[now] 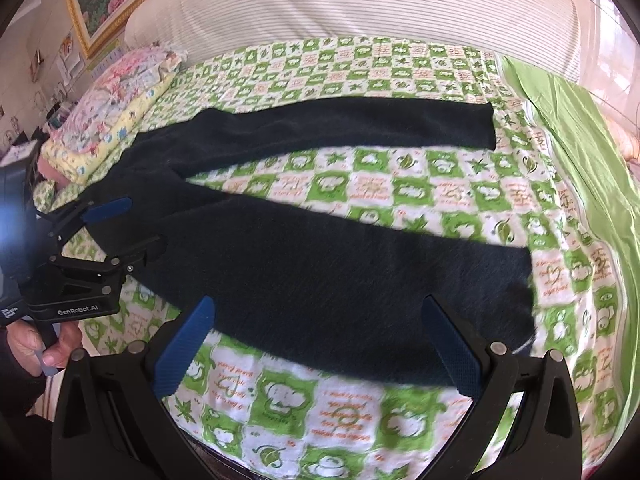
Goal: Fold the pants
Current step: 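Grasp the pants hem with the right gripper while the left gripper grasps the other leg hem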
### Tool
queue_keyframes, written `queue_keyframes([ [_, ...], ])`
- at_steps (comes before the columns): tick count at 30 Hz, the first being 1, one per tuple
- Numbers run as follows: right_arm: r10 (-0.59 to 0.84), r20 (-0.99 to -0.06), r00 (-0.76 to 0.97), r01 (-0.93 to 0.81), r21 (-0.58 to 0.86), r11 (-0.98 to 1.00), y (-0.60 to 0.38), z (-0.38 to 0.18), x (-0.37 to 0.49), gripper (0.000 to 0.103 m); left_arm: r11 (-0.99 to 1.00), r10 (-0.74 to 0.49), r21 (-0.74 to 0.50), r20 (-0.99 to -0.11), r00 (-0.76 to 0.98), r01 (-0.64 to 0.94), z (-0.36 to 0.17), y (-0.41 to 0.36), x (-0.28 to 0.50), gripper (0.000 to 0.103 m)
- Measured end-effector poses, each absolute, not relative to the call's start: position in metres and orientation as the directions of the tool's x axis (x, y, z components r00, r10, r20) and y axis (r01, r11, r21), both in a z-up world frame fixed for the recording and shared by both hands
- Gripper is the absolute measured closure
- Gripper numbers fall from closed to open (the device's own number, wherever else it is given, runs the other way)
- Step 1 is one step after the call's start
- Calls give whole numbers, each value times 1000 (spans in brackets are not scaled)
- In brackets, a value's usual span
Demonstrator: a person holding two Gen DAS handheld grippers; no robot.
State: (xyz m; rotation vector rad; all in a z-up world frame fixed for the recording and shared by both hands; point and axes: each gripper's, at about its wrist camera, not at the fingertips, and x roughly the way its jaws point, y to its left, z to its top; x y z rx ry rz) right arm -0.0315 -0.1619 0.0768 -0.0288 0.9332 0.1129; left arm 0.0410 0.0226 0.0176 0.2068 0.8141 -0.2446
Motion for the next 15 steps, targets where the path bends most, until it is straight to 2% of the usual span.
queue_keyframes([
  [6, 134, -757, 640, -44, 137, 990, -203, 101, -9, 0, 931, -156, 105, -751, 641, 350, 34, 18, 85, 19],
  [15, 84, -748, 659, 51, 155, 987, -266, 130, 68, 3, 914, -185, 90, -776, 603, 395, 52, 14, 179, 19],
])
